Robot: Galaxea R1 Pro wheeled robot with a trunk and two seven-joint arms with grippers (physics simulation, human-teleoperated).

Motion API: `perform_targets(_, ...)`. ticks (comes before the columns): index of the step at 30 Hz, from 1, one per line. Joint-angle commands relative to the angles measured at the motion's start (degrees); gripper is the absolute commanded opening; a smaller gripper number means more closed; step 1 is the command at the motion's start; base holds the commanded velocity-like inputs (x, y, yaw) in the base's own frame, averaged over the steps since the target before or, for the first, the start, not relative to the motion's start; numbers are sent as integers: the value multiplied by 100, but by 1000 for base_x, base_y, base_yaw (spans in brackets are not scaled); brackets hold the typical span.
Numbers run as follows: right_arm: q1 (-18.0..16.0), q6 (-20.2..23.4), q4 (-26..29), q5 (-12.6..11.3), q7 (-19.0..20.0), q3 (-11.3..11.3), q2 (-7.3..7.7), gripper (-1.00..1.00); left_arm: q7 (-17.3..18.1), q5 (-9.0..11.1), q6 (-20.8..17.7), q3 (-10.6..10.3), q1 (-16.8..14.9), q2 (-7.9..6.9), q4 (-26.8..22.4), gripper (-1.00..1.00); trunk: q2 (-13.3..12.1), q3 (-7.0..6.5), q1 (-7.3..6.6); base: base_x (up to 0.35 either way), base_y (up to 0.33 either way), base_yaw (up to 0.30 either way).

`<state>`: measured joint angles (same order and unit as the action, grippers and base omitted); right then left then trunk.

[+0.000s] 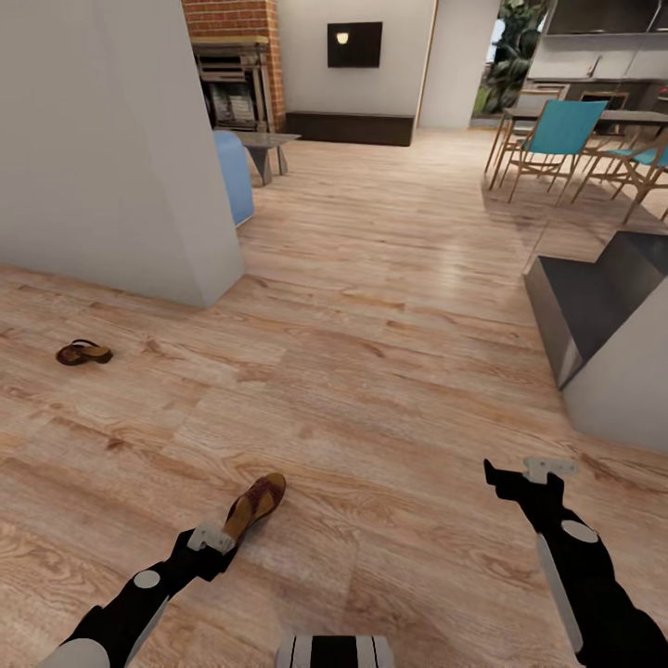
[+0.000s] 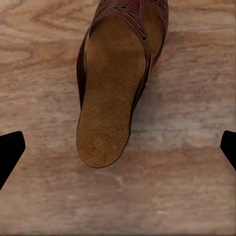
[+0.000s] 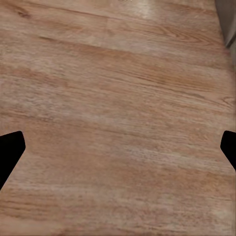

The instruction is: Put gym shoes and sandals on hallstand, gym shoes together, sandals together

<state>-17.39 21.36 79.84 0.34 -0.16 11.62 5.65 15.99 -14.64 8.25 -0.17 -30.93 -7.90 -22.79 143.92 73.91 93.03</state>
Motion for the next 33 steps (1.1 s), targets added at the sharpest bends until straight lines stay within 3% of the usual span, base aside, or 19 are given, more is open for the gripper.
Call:
perform_targets(1,-13,123,89,1,-2,-2,-2,100,2,-41,30,0,-4,-2,2,100,3,27,1,0,0,0)
perform_targets(7,-47,450,345,-13,19,-26,-34,100,-14,-40,35,-1,-7,-10,-4,100,11,160,17,0,0,0)
perform_targets(33,-54,518,366,1,42,-54,-64,100,-34,-54,35,-29,-10,-22,-58,100,11,160,17,32,0,0)
